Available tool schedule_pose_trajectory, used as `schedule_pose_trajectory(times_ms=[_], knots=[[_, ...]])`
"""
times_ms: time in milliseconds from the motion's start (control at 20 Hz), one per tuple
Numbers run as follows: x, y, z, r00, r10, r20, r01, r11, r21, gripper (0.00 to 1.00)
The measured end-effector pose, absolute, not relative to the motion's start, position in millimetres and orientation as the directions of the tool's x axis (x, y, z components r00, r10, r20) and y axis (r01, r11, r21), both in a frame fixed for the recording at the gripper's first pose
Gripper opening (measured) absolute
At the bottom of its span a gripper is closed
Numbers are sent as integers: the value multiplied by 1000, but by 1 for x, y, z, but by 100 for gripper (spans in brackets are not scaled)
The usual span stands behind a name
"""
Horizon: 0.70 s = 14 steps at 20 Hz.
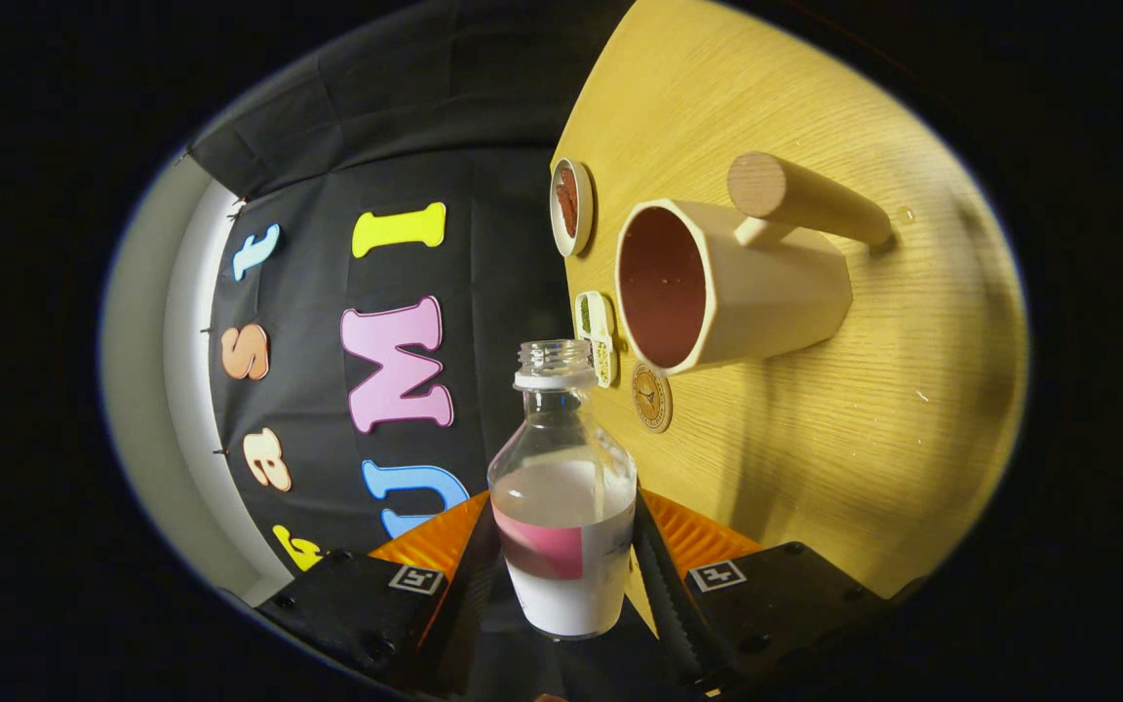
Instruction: Take the bottle from table, then pour the juice into the cup, finally place the bottle on the coaster
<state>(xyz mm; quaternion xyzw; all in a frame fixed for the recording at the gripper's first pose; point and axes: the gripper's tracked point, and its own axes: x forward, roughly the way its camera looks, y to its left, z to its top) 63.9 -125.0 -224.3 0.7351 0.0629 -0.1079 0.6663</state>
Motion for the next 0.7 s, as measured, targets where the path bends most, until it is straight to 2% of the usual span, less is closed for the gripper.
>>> schedule_pose_trajectory(times_ms=[700], knots=[[74,-127,-218,968,-57,-243,225,-219,949,76]])
